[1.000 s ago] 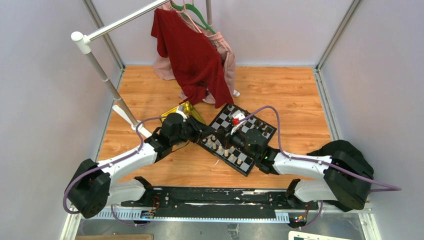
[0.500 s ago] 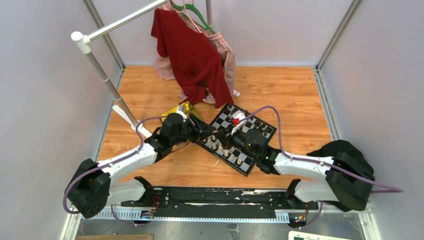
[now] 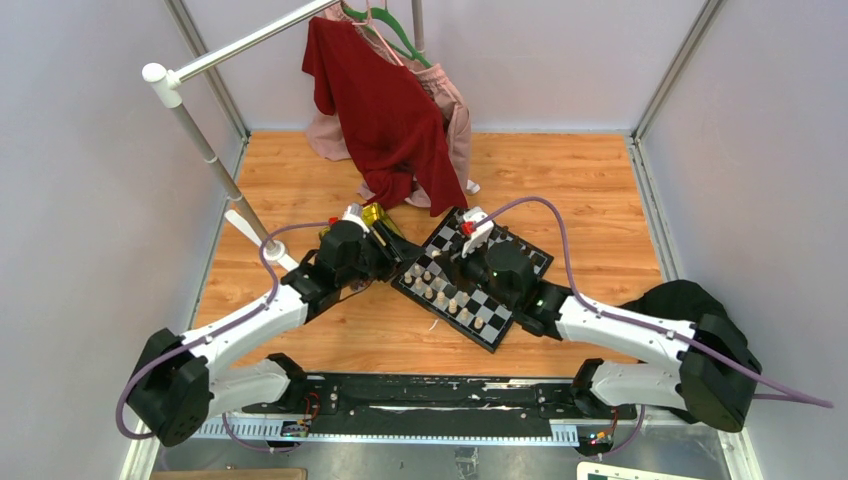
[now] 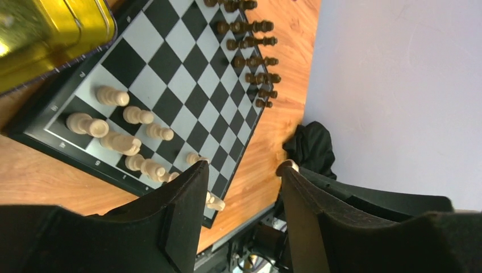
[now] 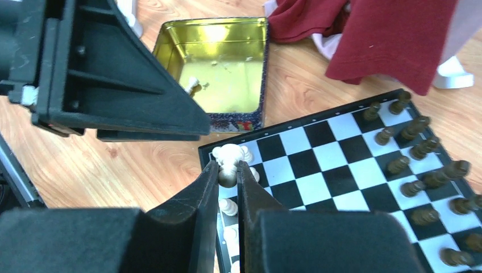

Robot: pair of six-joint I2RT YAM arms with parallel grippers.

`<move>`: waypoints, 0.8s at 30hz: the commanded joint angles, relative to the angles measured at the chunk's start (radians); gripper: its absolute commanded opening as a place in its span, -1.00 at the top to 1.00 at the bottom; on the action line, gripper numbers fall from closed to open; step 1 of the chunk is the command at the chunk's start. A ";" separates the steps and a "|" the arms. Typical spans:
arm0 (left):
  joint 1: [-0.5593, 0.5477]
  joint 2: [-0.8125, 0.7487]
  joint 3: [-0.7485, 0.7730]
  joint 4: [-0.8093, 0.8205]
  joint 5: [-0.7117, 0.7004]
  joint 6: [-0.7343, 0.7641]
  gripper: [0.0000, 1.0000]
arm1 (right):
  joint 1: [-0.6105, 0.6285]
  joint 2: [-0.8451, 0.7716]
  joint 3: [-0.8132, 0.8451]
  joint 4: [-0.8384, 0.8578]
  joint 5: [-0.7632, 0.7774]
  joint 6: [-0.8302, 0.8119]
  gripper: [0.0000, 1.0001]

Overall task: Set up the chess pieces on the board
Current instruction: Place the chess piece on the chessboard.

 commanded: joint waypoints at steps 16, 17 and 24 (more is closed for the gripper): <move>0.012 -0.123 0.095 -0.262 -0.274 0.347 -0.10 | -0.056 0.067 0.333 -0.849 0.053 0.063 1.00; 0.012 -0.123 0.099 -0.268 -0.280 0.358 -0.10 | -0.060 0.088 0.349 -0.861 0.042 0.062 1.00; 0.011 -0.131 0.102 -0.281 -0.315 0.412 -0.10 | -0.090 0.242 0.460 -0.927 -0.034 0.050 1.00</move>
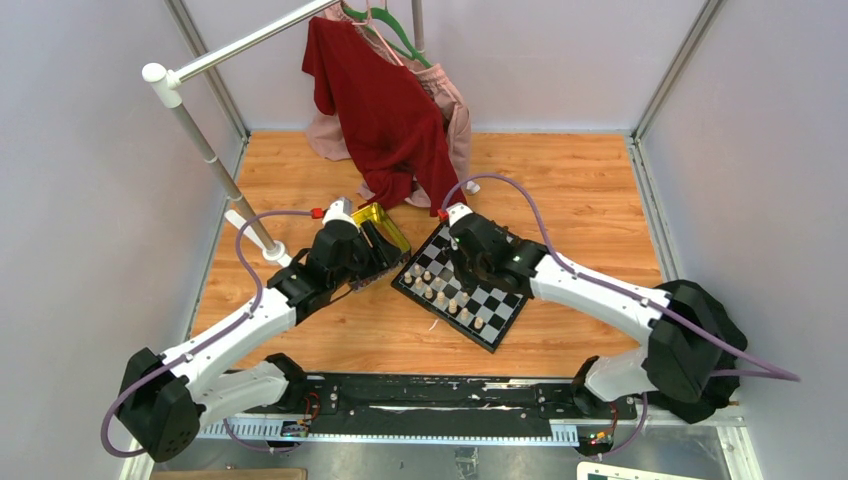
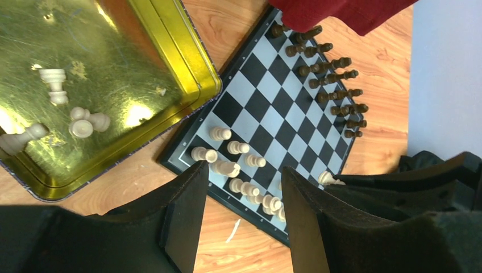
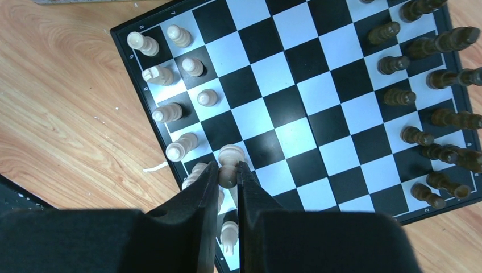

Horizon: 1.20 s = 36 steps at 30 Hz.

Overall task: Set up the chess pieces on the board
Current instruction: Place the chess piece on the chessboard.

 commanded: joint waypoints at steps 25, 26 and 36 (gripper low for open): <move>0.007 -0.084 0.016 -0.039 -0.100 0.147 -0.09 | -0.058 0.394 0.263 -0.216 -0.174 -0.005 1.00; 0.008 -0.084 0.015 -0.037 -0.098 0.147 -0.09 | -0.058 0.400 0.265 -0.216 -0.175 -0.004 1.00; 0.009 -0.075 0.016 -0.033 -0.095 0.151 -0.09 | -0.062 0.429 0.267 -0.218 -0.191 -0.003 1.00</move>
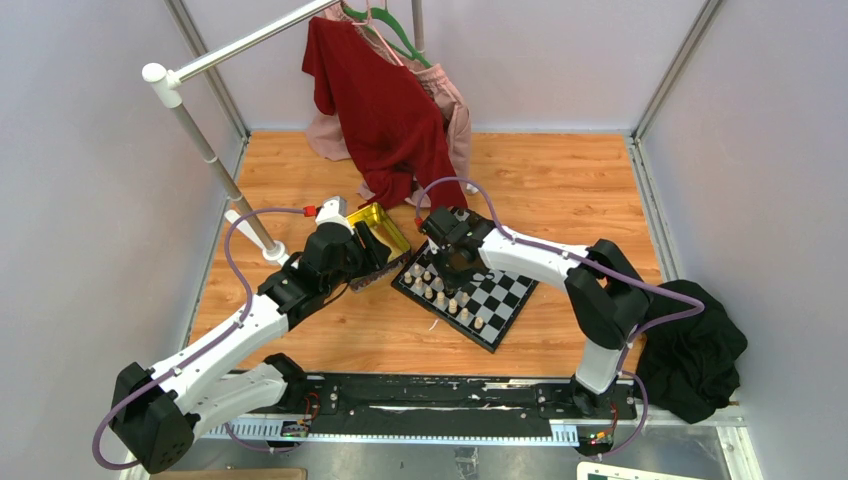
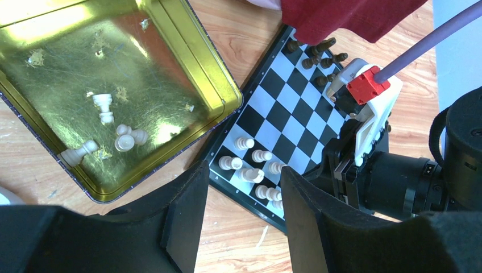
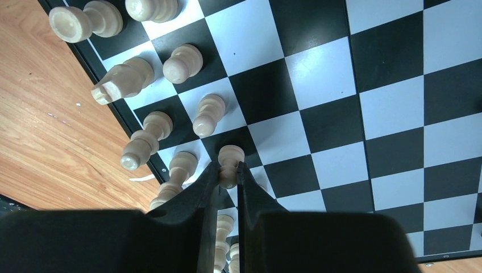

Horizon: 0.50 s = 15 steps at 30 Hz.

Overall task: Set up the chess pieces on the board
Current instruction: Place the chess piece on the chessboard.

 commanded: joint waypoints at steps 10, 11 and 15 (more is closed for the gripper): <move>0.011 0.000 0.019 0.016 -0.010 0.016 -0.09 | -0.016 0.001 0.022 -0.034 -0.027 -0.008 0.44; 0.011 0.002 0.019 0.016 -0.010 0.016 -0.09 | -0.015 -0.001 0.022 -0.035 -0.026 -0.009 0.39; 0.012 0.006 0.019 0.017 -0.007 0.012 -0.09 | -0.015 -0.018 0.019 -0.034 -0.019 -0.013 0.34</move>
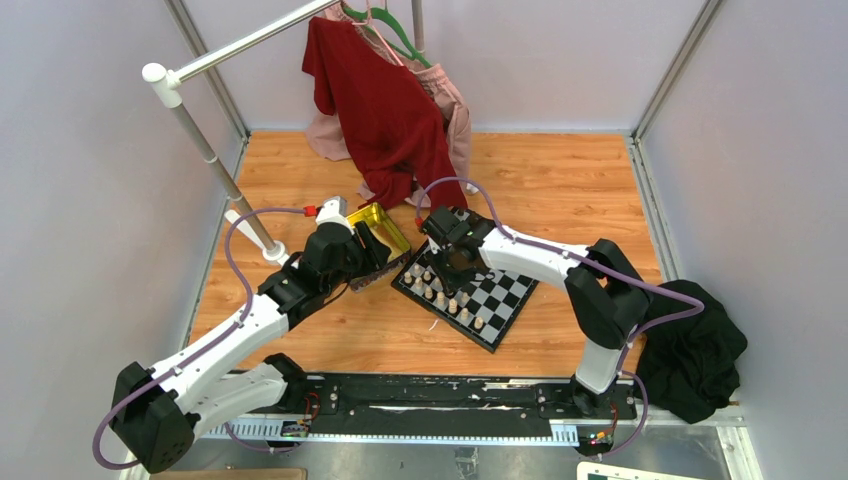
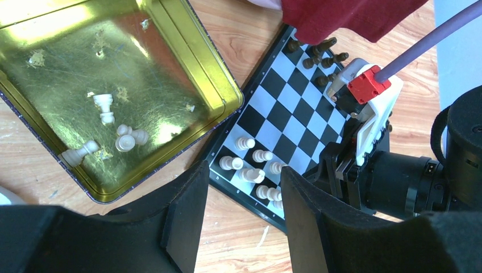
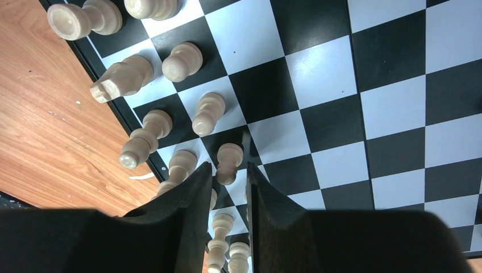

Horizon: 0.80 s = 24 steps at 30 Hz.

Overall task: Set up the chess pieces on the board
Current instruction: Place the chess piece on the chessboard.

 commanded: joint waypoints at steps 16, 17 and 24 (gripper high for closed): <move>0.018 0.033 0.092 -0.066 -0.163 0.046 -0.23 | -0.011 -0.160 0.116 -0.083 0.143 -0.061 0.28; 0.028 0.052 0.097 -0.067 -0.163 0.042 -0.23 | -0.013 -0.168 0.124 -0.081 0.158 -0.064 0.28; 0.198 0.320 0.190 -0.085 -0.065 0.040 -0.25 | -0.041 -0.224 0.117 0.031 0.174 -0.090 0.27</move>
